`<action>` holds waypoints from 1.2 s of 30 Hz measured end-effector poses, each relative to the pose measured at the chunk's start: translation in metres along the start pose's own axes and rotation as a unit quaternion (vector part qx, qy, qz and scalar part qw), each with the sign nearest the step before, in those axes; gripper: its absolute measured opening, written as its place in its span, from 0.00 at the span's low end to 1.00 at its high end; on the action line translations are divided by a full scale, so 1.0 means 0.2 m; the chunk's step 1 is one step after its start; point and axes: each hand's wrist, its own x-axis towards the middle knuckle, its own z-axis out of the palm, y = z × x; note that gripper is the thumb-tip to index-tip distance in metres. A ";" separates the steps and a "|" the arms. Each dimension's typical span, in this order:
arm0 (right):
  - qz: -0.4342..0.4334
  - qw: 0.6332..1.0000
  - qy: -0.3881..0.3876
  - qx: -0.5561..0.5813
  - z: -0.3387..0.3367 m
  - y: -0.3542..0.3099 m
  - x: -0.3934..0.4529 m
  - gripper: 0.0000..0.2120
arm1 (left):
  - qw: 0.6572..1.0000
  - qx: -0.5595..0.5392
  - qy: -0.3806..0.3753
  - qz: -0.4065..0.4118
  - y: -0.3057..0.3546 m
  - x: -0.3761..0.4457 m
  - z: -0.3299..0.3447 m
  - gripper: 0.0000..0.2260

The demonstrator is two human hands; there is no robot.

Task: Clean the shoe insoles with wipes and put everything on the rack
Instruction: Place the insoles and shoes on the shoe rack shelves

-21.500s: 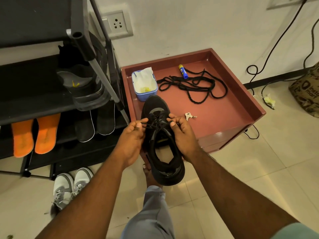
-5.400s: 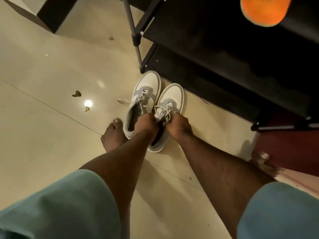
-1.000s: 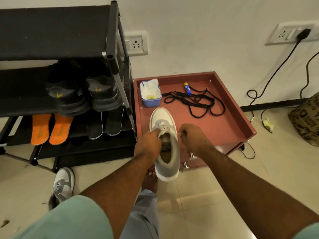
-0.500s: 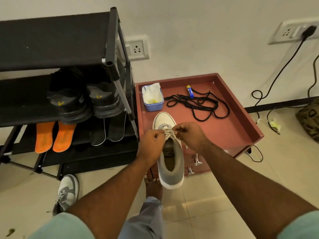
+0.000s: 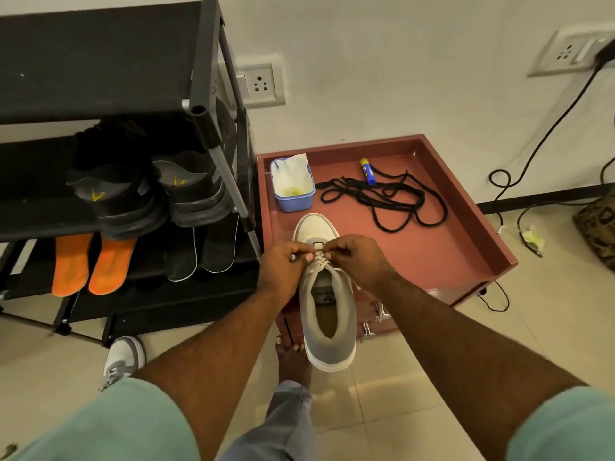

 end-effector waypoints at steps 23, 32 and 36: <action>-0.019 1.000 -0.014 0.012 0.07 0.08 0.02 0.09 | 0.996 0.050 -0.040 0.056 -0.02 0.06 0.02 0.06; -0.008 1.000 -0.003 0.015 0.08 0.08 0.01 0.05 | 0.983 0.156 -0.007 0.098 0.00 0.06 0.05 0.04; -0.013 1.000 0.001 0.017 0.08 0.08 0.01 0.05 | 0.983 0.148 -0.002 0.112 -0.02 0.02 0.02 0.03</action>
